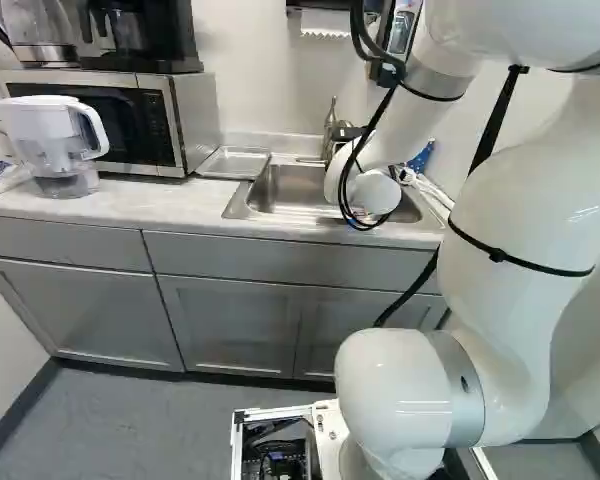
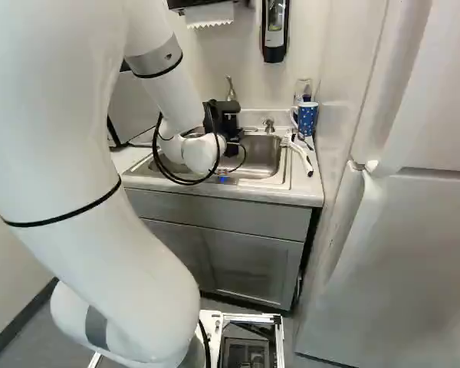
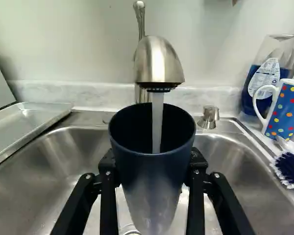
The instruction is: Rinse the cup and place it in the tray
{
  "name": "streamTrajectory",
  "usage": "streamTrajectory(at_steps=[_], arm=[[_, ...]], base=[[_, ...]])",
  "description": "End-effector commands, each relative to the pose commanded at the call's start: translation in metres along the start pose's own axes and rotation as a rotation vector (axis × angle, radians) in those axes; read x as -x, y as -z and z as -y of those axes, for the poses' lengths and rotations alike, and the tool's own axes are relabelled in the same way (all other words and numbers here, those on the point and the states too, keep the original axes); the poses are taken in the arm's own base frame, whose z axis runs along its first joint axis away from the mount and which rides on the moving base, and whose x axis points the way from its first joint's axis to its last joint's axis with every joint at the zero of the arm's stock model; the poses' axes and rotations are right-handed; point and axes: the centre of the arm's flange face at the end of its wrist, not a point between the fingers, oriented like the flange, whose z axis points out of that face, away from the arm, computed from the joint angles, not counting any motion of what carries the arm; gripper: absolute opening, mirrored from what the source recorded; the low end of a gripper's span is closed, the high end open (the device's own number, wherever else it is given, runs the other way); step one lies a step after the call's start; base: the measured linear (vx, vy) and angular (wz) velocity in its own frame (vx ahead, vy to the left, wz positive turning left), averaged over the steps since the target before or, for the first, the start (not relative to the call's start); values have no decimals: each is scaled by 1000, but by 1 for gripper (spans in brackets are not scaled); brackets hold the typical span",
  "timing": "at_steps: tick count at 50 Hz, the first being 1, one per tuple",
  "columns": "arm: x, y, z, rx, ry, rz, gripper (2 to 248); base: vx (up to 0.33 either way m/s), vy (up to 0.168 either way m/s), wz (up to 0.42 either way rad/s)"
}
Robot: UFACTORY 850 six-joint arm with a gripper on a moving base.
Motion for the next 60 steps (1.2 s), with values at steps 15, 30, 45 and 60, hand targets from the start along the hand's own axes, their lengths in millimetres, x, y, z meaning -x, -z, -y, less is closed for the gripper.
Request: streamTrajectory(at_steps=[15, 30, 45, 60], arm=[[0, 0, 0, 0, 0, 0, 125], [0, 0, 0, 0, 0, 0, 125], [0, 0, 0, 0, 0, 0, 125], [0, 0, 0, 0, 0, 0, 125]], base=[[0, 0, 0], [0, 0, 0], [0, 0, 0], [0, 0, 0]])
